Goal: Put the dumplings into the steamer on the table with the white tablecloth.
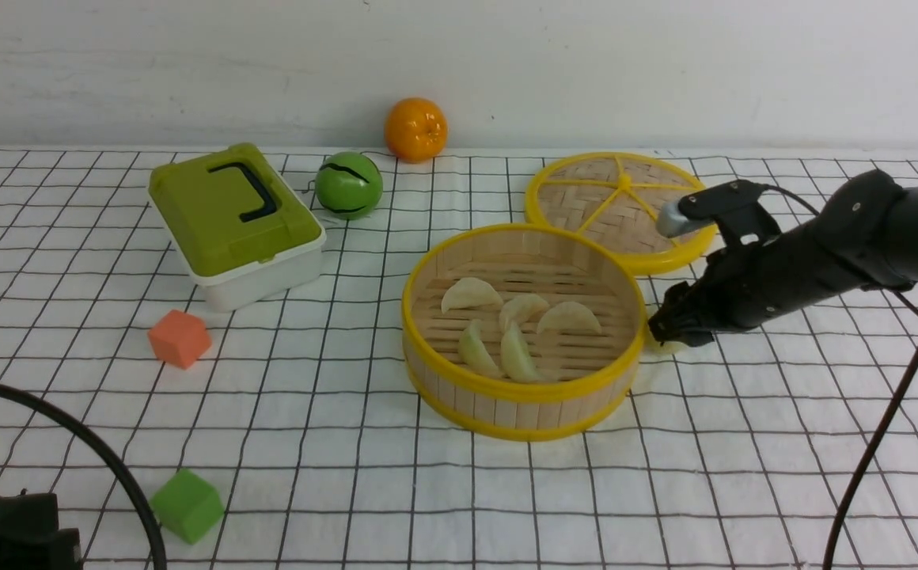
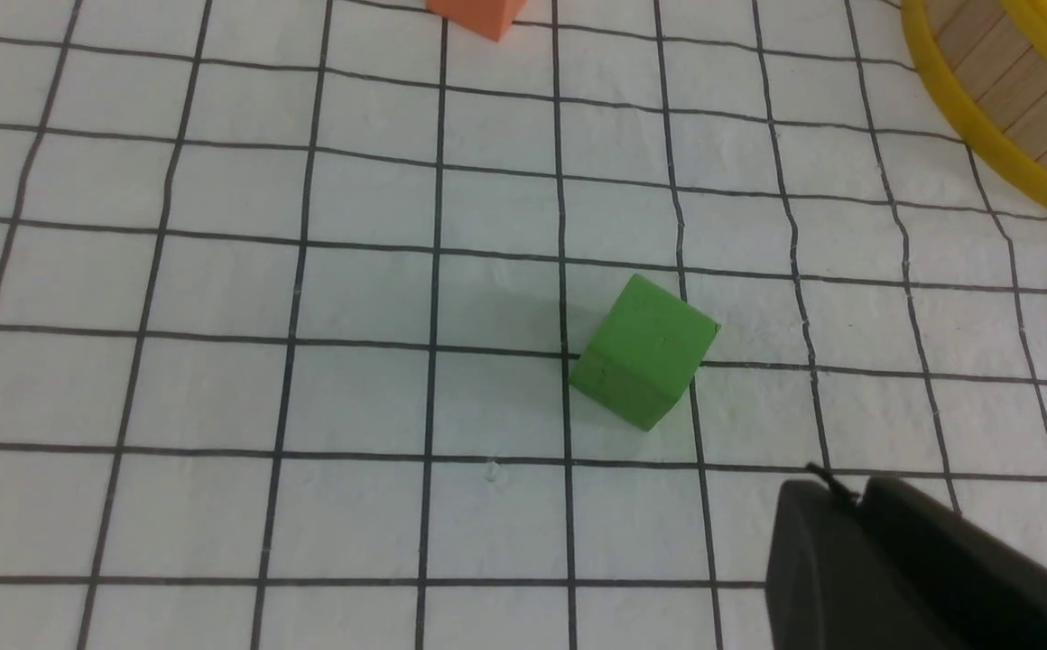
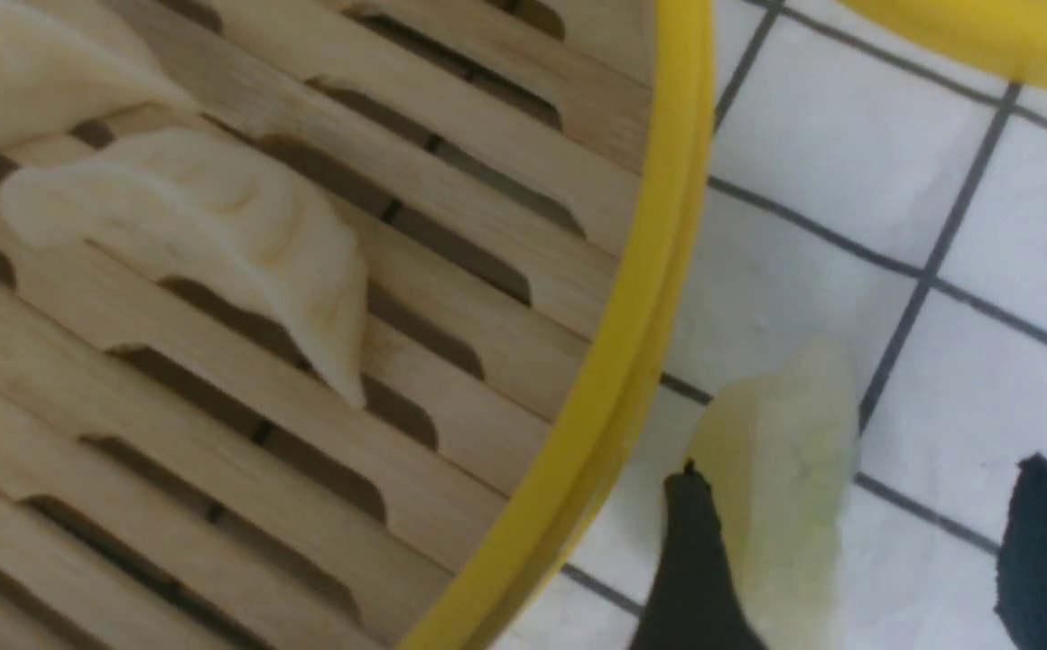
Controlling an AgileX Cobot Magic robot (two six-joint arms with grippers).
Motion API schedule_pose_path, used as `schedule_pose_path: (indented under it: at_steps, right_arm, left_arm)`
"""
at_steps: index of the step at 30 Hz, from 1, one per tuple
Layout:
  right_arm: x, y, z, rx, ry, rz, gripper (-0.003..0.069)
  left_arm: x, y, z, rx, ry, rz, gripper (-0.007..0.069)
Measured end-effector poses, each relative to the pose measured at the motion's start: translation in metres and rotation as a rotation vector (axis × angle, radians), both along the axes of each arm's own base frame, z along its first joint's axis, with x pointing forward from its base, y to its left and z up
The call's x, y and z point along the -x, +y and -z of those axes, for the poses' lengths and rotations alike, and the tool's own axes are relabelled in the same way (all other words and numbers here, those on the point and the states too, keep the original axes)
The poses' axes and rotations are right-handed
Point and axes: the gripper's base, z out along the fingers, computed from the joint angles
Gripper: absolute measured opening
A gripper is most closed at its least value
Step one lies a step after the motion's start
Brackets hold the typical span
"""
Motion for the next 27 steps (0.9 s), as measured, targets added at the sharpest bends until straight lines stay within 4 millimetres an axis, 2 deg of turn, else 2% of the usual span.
schedule_pose_path:
  at_steps: [4, 9, 13, 16, 19, 23, 26, 27]
  right_arm:
    - [0.002, 0.006, -0.004, -0.018, 0.001, -0.007, 0.0426]
    - [-0.001, 0.007, 0.008, -0.026, 0.017, 0.020, 0.0415]
    - [-0.002, 0.007, 0.018, -0.030, 0.042, 0.029, 0.0360]
    - [-0.002, 0.007, 0.018, -0.032, 0.042, 0.035, 0.0245]
    - [-0.002, 0.007, 0.018, -0.033, 0.045, 0.034, 0.0244]
    - [-0.001, 0.003, 0.014, -0.049, 0.059, 0.044, 0.0244]
    - [0.001, -0.007, 0.001, -0.085, 0.062, 0.092, 0.0244]
    - [0.002, -0.015, -0.014, -0.108, 0.047, 0.126, 0.0244]
  left_arm:
    - [0.000, 0.000, 0.000, -0.003, -0.001, 0.000, 0.0054]
    - [0.000, 0.000, 0.000, -0.004, -0.002, 0.000, 0.0054]
    - [0.000, 0.000, 0.000, -0.004, -0.002, 0.000, 0.0056]
    - [0.000, 0.000, 0.000, -0.004, -0.002, 0.000, 0.0057]
    - [0.000, 0.000, 0.000, -0.004, -0.002, 0.000, 0.0059]
    - [0.000, 0.000, 0.000, -0.006, 0.003, -0.001, 0.0064]
    - [0.000, 0.000, 0.000, -0.006, 0.004, -0.001, 0.0064]
    - [0.000, 0.000, 0.000, -0.006, 0.004, -0.001, 0.0066]
